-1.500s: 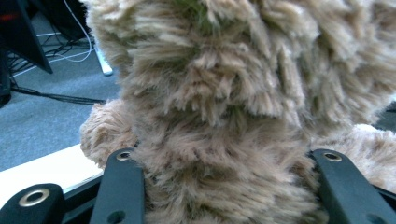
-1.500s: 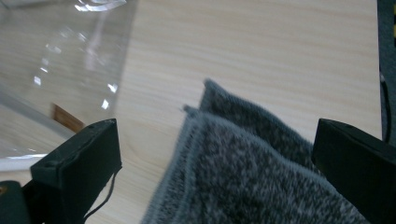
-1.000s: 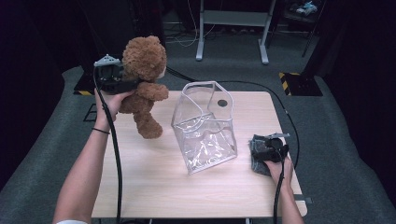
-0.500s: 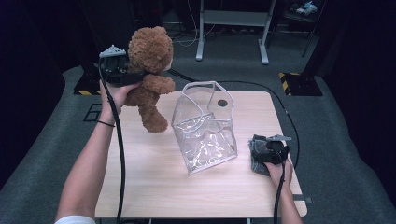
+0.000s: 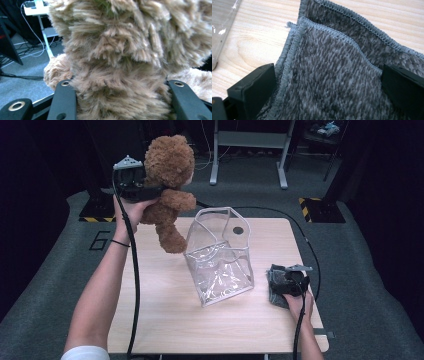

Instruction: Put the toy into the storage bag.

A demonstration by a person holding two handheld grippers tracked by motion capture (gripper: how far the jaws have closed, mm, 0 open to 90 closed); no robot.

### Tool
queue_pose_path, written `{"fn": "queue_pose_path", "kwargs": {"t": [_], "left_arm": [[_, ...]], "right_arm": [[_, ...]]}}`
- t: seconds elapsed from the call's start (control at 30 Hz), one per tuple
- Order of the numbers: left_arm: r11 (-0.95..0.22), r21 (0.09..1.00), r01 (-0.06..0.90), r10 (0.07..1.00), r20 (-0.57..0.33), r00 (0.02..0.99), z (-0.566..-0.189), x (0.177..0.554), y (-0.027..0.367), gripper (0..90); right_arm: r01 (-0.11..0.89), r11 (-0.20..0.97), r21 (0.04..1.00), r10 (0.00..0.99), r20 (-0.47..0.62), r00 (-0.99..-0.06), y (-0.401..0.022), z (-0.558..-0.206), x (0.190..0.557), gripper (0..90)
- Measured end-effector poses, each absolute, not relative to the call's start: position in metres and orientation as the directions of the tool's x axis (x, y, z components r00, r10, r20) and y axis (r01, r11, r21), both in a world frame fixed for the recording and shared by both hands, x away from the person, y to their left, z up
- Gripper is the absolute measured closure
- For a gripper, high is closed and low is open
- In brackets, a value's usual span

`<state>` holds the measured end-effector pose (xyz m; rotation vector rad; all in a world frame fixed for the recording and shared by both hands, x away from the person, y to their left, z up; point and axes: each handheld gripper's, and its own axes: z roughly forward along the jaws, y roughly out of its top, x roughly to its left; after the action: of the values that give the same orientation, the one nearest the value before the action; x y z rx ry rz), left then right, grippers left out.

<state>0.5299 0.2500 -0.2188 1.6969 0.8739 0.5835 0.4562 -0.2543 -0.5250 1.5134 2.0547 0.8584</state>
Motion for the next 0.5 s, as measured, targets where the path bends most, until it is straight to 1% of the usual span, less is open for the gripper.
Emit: {"fn": "queue_pose_path", "kwargs": {"t": [0.5], "left_arm": [[-0.151,0.961,0.232,0.758,-0.037,0.651,-0.206,0.54,0.21,49.1]], "right_arm": [[0.68,0.196,0.707,0.956,0.017,-0.293,-0.254,-0.525,0.456,0.2]]}}
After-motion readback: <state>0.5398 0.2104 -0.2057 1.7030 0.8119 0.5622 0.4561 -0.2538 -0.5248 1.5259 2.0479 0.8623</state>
